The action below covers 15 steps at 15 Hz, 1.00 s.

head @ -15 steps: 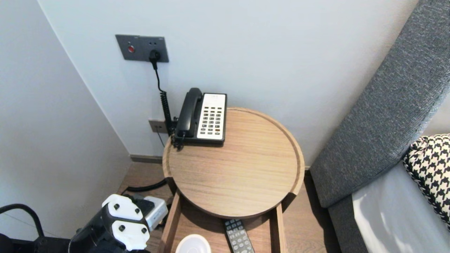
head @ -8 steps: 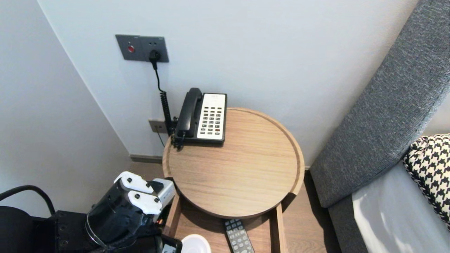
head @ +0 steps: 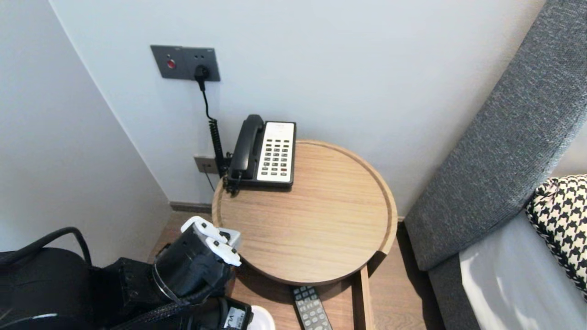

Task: Take the remote control out of the drawer one by one and place them on the table

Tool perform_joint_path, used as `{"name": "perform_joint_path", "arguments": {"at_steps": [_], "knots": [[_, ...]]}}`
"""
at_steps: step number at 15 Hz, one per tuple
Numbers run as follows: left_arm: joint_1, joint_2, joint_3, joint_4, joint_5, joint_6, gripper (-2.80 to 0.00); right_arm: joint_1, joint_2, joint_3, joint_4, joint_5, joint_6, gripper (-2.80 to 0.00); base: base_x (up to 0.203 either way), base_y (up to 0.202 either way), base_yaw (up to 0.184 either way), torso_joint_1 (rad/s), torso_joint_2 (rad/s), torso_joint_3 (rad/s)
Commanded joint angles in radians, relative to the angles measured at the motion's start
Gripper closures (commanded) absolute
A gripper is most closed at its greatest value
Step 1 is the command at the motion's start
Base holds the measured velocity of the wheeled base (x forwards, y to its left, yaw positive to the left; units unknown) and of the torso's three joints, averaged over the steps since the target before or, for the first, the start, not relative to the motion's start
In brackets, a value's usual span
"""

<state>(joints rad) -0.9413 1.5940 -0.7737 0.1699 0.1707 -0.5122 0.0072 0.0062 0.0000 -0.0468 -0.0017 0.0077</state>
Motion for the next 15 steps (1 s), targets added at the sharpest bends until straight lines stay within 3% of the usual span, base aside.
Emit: {"name": "perform_joint_path", "arguments": {"at_steps": [1, 15], "knots": [[-0.009, 0.042, -0.078, 0.085, 0.002, -0.008, -2.8, 0.0, 0.001, 0.025, -0.001, 0.0, 0.0, 0.0, 0.0, 0.0, 0.0, 0.0, 0.0, 0.0], [-0.065, 0.244, -0.144, 0.057, 0.039, -0.037, -2.8, 0.0, 0.001, 0.025, -0.001, 0.0, 0.0, 0.0, 0.0, 0.0, 0.0, 0.0, 0.0, 0.0]]}}
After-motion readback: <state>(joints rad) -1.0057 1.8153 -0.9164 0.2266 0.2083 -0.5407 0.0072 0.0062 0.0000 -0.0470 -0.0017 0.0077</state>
